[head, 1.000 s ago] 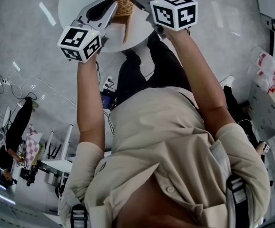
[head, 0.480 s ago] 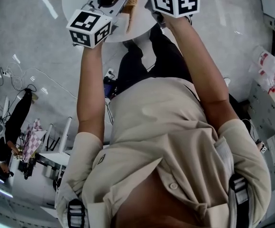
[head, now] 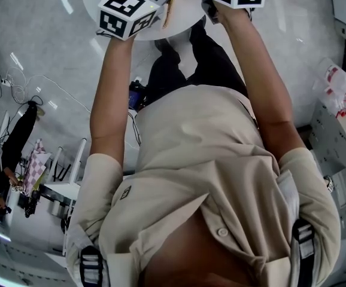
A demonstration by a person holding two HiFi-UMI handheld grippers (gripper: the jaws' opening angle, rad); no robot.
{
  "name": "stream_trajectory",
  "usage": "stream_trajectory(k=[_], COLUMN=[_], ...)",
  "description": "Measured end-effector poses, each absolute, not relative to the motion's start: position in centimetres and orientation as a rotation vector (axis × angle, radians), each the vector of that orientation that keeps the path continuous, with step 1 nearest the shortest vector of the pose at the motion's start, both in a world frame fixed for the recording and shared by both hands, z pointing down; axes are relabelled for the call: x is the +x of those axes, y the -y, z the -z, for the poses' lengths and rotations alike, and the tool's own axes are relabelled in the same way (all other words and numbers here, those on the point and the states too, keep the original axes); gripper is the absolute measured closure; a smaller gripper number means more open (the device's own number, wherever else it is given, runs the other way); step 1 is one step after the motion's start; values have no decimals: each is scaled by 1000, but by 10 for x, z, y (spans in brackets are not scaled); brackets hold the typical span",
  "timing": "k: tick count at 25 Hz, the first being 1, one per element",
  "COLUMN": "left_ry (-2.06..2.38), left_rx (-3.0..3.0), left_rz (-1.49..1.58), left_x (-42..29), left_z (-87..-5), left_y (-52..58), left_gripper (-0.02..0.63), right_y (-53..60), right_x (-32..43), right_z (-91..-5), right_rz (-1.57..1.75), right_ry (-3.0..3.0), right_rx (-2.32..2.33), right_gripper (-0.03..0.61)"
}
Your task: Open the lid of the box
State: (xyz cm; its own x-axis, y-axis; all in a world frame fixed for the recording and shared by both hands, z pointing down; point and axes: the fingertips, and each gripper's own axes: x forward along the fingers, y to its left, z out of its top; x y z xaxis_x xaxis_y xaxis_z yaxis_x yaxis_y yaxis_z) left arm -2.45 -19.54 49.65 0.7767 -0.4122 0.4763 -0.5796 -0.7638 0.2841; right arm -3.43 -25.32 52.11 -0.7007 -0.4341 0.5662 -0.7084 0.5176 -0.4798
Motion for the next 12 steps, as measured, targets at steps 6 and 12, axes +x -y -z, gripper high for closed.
stream_trajectory(k=[6, 12], left_ry=[779, 891], left_rx=[2563, 2572], left_rz=[-553, -525], left_x=[-35, -65], left_z=[-484, -458], left_y=[191, 195], left_gripper=[589, 589], right_y=[248, 242], right_x=[-20, -14], right_z=[-519, -513], right_rz=[-985, -983], right_ry=[2352, 2327], right_rx=[976, 1005], right_gripper=[460, 468])
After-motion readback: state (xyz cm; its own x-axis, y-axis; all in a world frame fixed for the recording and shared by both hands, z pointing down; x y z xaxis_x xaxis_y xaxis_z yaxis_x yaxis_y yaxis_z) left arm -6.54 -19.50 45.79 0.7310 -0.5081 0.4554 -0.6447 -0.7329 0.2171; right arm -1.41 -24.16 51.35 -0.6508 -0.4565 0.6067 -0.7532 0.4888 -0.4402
